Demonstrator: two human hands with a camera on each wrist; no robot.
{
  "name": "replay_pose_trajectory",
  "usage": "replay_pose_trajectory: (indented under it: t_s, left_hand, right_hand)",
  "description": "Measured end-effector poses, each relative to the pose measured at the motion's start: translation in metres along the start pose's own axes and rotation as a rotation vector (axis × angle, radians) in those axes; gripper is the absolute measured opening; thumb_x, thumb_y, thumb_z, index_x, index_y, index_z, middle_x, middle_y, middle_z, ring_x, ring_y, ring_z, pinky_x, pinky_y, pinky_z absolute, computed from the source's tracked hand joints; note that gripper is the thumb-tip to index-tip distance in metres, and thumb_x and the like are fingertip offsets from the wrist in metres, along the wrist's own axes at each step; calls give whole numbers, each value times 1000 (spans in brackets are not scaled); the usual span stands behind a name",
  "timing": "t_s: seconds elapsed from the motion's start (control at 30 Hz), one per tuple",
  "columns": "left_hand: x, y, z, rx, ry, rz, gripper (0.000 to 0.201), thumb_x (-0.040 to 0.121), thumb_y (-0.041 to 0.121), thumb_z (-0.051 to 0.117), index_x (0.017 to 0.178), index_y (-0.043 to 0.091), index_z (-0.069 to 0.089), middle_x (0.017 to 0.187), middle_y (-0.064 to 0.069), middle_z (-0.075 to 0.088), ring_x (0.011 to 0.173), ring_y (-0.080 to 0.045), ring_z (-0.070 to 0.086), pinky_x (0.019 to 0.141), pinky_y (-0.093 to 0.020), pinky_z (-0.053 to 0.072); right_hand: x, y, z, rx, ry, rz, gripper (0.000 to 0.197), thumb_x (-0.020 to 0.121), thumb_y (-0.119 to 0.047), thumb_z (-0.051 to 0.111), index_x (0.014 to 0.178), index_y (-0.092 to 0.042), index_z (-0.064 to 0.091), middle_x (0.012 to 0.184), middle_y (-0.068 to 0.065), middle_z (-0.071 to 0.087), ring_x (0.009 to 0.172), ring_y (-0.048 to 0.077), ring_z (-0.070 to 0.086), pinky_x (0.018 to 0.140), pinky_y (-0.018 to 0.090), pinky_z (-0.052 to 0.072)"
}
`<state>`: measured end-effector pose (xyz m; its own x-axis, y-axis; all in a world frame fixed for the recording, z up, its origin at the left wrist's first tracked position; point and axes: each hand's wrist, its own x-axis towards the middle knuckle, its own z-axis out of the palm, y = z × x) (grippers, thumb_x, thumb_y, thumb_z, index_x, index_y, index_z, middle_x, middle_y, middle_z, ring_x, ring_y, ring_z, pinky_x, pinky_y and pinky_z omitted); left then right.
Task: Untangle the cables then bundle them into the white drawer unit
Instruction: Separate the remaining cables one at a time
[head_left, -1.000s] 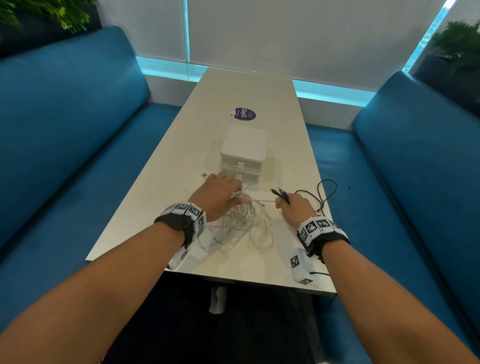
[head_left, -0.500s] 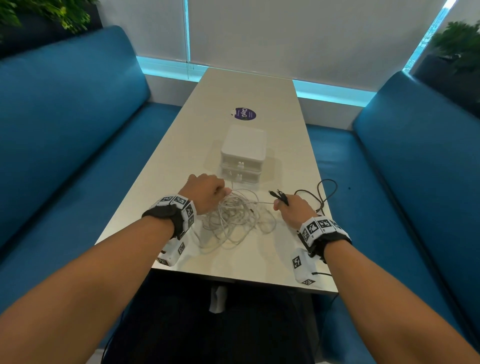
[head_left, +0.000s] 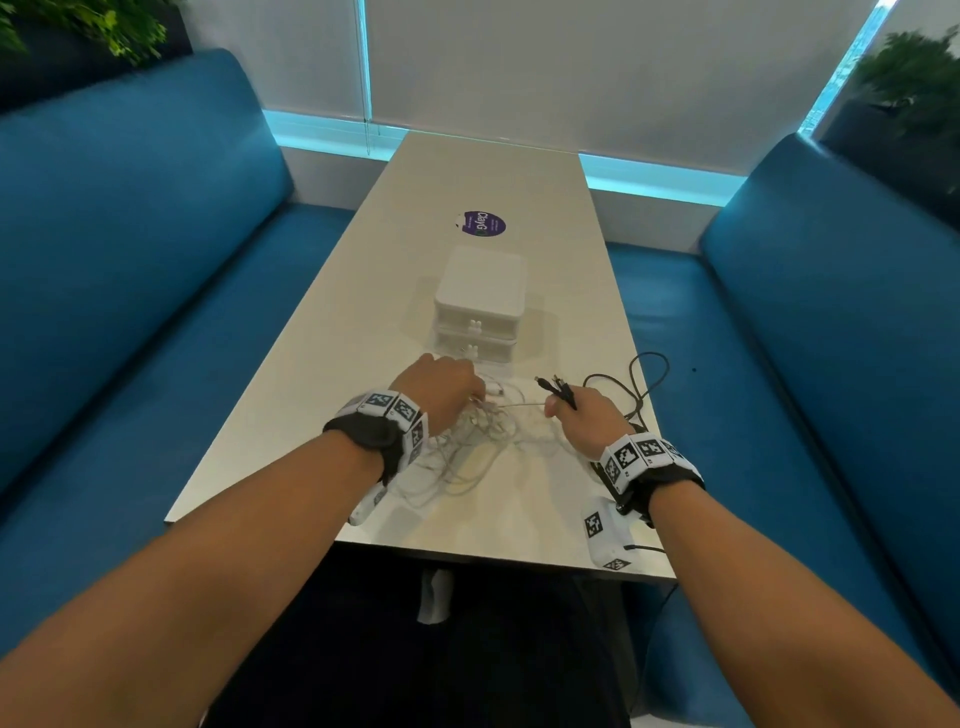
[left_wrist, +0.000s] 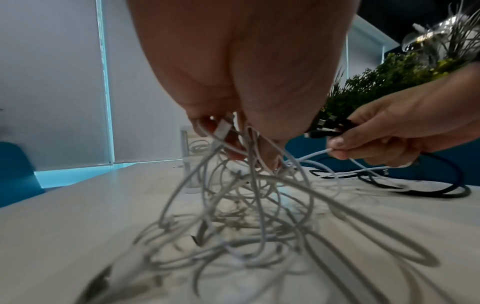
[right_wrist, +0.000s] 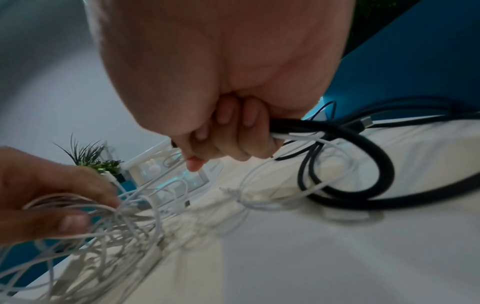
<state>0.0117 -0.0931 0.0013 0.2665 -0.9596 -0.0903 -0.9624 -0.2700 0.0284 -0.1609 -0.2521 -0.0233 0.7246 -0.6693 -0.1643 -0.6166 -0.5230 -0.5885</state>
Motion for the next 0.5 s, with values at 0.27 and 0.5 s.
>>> replay_pose_trajectory:
  t_s: [0.27, 0.5]
  left_hand:
    - [-2, -18, -25, 263, -10, -77, 40, 92, 2, 50, 118, 28, 65, 113, -1, 64, 110, -25, 53, 94, -37, 34]
    - [5, -3, -17, 288, -68, 19, 46, 85, 19, 62, 130, 25, 58, 137, -2, 50, 129, -27, 40, 110, -45, 24]
  right_hand:
    - [2, 7, -4, -9, 12, 90, 23, 100, -29, 46, 88, -25, 65, 93, 6, 66, 84, 27, 62, 73, 33, 43]
    - [-4, 5, 5, -51, -34, 38, 22, 100, -28, 47, 93, -22, 67, 83, -1, 63, 74, 17, 59, 61, 28, 40]
